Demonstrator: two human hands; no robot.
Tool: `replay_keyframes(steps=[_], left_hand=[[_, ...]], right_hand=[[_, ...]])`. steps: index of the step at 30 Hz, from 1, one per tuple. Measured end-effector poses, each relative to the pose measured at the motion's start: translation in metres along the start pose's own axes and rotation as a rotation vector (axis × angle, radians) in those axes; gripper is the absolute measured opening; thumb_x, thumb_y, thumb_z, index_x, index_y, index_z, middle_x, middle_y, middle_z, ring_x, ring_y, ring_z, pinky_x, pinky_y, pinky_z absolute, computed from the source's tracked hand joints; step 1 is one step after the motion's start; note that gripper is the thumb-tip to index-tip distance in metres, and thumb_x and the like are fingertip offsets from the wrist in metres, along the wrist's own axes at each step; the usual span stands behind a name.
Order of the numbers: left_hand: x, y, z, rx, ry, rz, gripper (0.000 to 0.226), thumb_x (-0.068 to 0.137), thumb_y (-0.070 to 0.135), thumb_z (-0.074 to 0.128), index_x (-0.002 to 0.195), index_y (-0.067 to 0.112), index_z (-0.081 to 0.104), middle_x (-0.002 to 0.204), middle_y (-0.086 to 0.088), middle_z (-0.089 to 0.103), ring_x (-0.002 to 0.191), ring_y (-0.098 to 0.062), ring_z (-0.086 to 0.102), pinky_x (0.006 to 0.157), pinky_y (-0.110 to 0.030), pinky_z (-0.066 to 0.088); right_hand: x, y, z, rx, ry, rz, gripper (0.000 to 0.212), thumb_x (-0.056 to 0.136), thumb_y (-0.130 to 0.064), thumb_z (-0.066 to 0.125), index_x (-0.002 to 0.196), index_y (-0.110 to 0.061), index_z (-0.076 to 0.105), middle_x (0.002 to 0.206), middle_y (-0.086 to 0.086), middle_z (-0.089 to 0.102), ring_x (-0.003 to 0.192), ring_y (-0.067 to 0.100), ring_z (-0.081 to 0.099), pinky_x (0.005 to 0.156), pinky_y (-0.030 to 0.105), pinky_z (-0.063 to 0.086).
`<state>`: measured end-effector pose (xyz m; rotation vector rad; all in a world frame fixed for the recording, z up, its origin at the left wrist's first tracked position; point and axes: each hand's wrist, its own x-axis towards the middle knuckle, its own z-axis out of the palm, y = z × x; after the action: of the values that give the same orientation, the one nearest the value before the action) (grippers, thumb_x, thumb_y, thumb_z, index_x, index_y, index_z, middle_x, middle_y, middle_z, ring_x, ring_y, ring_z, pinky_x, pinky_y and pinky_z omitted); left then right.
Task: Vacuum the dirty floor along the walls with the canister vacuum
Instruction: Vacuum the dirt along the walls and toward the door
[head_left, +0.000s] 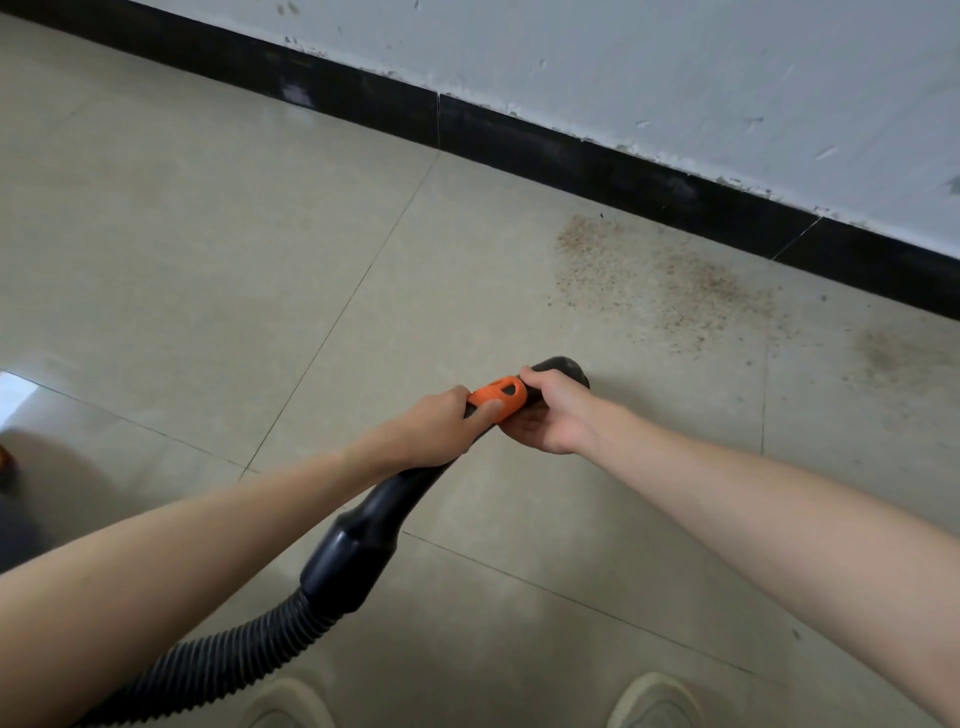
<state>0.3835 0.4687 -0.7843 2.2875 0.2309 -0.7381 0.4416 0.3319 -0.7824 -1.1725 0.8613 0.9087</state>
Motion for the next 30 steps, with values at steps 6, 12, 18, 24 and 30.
replay_keyframes(steps=[6,12,18,24,30], left_hand=[[0.0,-0.007,-0.017,-0.071,0.059,-0.002,0.039,0.096,0.049,0.04,0.094,0.011,0.05,0.078,-0.001,0.06,0.066,-0.014,0.054,0.062,-0.026,0.042],[-0.029,-0.009,-0.053,-0.408,-0.154,-0.02,0.037,0.1,0.041,0.038,0.084,0.008,0.047,0.071,-0.003,0.057,0.056,-0.015,0.055,0.058,-0.024,0.049],[-0.063,0.039,-0.153,-0.586,0.108,0.067,0.024,0.099,0.031,0.045,0.091,0.008,0.048,0.077,-0.002,0.056,0.06,-0.014,0.053,0.061,-0.027,0.049],[-0.133,0.106,-0.265,-0.257,0.237,0.027,0.028,0.096,0.037,0.05,0.102,0.01,0.053,0.08,0.0,0.056,0.07,-0.014,0.052,0.066,-0.026,0.042],[-0.249,0.153,-0.375,-0.085,0.269,-0.088,0.027,0.086,0.045,0.062,0.098,0.022,0.055,0.08,0.006,0.059,0.071,-0.011,0.055,0.064,-0.026,0.043]], right_hand=[[0.009,-0.008,0.023,0.016,-0.038,-0.039,0.026,0.1,-0.026,0.054,0.087,-0.004,0.056,0.085,0.015,0.061,0.08,0.025,0.061,0.082,0.034,0.047],[-0.003,-0.039,0.043,0.097,-0.033,-0.102,0.025,0.1,-0.025,0.054,0.082,-0.007,0.054,0.075,0.009,0.062,0.066,0.019,0.06,0.059,0.031,0.051],[-0.083,-0.12,0.112,-0.003,-0.196,-0.335,0.029,0.102,-0.034,0.049,0.1,-0.007,0.061,0.089,0.009,0.07,0.08,0.019,0.066,0.075,0.031,0.055],[-0.206,-0.13,0.173,-0.439,-0.205,-0.413,0.034,0.092,-0.042,0.061,0.103,-0.01,0.067,0.102,0.008,0.071,0.09,0.018,0.064,0.07,0.027,0.047],[-0.344,-0.155,0.239,-0.309,-0.212,-0.356,0.025,0.096,-0.033,0.057,0.089,-0.009,0.061,0.086,0.006,0.067,0.081,0.019,0.064,0.079,0.029,0.052]])
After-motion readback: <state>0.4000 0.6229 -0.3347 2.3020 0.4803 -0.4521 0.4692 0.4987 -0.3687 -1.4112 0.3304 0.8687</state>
